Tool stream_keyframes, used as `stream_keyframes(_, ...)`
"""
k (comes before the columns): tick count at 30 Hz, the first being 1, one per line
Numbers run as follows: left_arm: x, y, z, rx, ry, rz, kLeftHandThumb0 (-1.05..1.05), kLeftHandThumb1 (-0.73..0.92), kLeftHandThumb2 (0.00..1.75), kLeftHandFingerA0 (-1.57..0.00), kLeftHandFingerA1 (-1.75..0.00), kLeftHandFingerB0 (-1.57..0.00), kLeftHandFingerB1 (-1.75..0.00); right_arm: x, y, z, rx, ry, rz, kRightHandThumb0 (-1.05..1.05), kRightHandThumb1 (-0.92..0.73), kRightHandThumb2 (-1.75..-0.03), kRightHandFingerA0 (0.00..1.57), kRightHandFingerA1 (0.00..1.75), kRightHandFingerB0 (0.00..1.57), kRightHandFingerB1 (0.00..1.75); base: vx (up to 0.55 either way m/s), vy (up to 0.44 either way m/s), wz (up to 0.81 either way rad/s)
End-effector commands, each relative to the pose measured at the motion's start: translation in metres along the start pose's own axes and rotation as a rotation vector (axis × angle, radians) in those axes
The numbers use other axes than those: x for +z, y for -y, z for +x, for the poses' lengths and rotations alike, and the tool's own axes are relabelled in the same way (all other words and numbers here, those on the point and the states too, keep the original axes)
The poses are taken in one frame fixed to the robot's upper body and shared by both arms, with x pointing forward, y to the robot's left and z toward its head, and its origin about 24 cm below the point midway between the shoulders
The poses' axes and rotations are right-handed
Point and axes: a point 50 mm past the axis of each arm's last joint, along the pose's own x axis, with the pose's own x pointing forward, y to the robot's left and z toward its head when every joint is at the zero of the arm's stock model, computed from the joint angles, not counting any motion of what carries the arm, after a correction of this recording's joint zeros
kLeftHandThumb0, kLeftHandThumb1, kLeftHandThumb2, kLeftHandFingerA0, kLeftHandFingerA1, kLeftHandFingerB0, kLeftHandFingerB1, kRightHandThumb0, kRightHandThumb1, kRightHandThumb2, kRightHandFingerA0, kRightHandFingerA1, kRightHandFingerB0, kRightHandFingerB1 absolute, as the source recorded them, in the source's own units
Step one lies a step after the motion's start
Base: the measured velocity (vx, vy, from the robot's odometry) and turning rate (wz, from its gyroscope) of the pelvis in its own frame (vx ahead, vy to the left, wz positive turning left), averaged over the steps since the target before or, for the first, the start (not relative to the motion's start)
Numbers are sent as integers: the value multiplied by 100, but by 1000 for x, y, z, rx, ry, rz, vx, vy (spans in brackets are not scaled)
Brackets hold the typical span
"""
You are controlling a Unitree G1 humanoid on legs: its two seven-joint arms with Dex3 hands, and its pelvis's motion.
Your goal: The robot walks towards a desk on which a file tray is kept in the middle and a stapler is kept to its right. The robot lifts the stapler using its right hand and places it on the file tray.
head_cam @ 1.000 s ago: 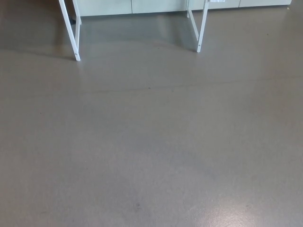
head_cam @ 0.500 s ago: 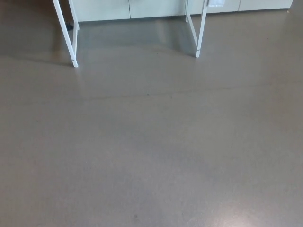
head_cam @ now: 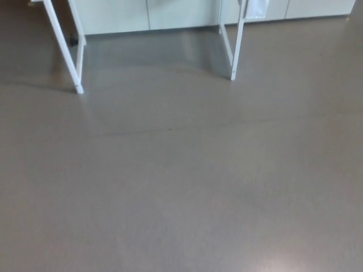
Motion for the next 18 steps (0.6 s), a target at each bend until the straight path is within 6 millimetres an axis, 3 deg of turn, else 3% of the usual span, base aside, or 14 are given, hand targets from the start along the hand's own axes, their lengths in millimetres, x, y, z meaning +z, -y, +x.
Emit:
stream_keyframes(1,5,-10,-2,24,-29,-12,-45,80,63,-27,-43,-27,-36,3,-1,1,-4,22,27,-93,-73,-104,0,5,7,9,563,294,-61)
stream_keyframes(4,6,-11,-1,27,-34,-13,-45,80,63,-29,-45,-28,-37,3,-3,1,-23,23,9,-89,-69,-105,3,11,12,18,492,233,-23)
stream_keyframes(7,6,-12,1,27,-35,0,-45,81,64,-28,-44,-26,-36,2,-4,1,-25,26,31,-91,-69,-105,0,10,12,17,325,106,1)
stream_keyframes(8,8,-12,2,32,-34,-23,-45,81,64,-26,-43,-24,-36,2,-4,0,-15,23,-54,-83,-87,-66,0,14,0,27,331,47,8)
stream_keyframes(10,10,-13,-1,33,-28,-18,-46,80,64,-25,-43,-19,-34,1,-6,0,-11,28,44,-79,-83,-64,0,14,2,27,325,22,13)
stream_keyframes(11,13,-14,-1,30,-29,-17,-45,81,64,-26,-42,-23,-34,2,-6,0,-6,39,80,-88,-67,-101,0,10,12,16,348,-34,14)
stream_keyframes(14,15,-14,-1,22,-20,-11,-46,81,64,-24,-42,-24,-35,1,-7,-1,-4,62,103,-77,-63,-102,0,20,2,22,370,-95,16)
stream_keyframes(15,15,-14,-2,17,-17,-11,-46,81,64,-24,-42,-24,-35,1,-7,-1,-1,52,91,-87,-66,-101,3,11,11,14,472,-121,27)
stream_keyframes(18,21,-16,-2,22,-15,22,-46,81,64,-25,-42,-24,-35,1,-7,-1,1,51,77,-90,-69,-102,1,7,11,12,549,-169,45)
